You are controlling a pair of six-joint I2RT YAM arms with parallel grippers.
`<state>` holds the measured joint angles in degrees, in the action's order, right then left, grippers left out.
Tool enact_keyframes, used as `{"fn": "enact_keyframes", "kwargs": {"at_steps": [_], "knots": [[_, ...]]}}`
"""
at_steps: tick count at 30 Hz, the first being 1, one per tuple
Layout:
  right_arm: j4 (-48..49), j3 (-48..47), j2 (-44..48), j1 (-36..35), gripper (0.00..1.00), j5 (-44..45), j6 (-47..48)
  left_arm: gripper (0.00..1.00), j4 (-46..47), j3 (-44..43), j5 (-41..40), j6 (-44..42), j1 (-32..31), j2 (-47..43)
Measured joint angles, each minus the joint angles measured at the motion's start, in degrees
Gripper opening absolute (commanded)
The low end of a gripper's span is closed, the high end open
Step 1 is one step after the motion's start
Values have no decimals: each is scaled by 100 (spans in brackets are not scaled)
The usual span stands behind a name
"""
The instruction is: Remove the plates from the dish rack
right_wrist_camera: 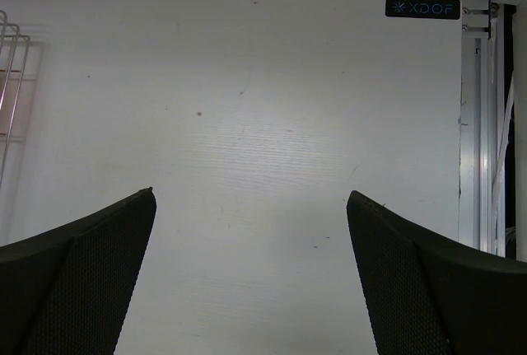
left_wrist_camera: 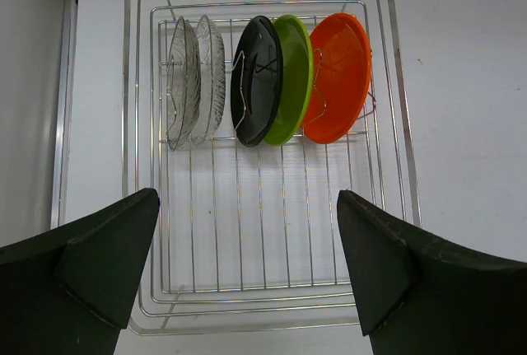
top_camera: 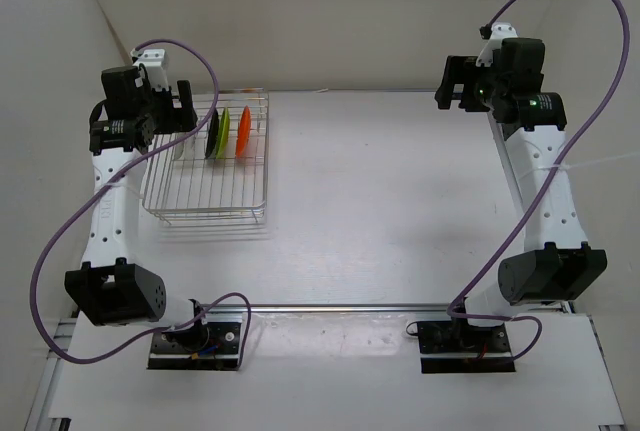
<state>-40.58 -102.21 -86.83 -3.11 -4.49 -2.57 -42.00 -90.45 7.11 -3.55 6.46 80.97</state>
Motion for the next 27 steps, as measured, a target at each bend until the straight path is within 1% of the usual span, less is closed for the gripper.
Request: {"fn": "enact_keyframes", "kwargs": {"at_steps": [4,12,16,19,22,27], "knots": [[-2,0,0,0,100,-24,24,100,0,0,-9,22,0,13],[-9,0,0,-2,100,-363,173,100,0,0,-22,59,0,44],[-68,0,0,-2,100,-337,195,100,7,11,22,66,0,52],[-199,0,-13,-28,100,-234,295,100,59,140,214,103,-17,52],[-319,0,-57,-94,100,4,420,100,74,315,431,151,-131,79],[-330,214,-72,-173,100,308,511,100,214,304,710,282,-601,424]]}}
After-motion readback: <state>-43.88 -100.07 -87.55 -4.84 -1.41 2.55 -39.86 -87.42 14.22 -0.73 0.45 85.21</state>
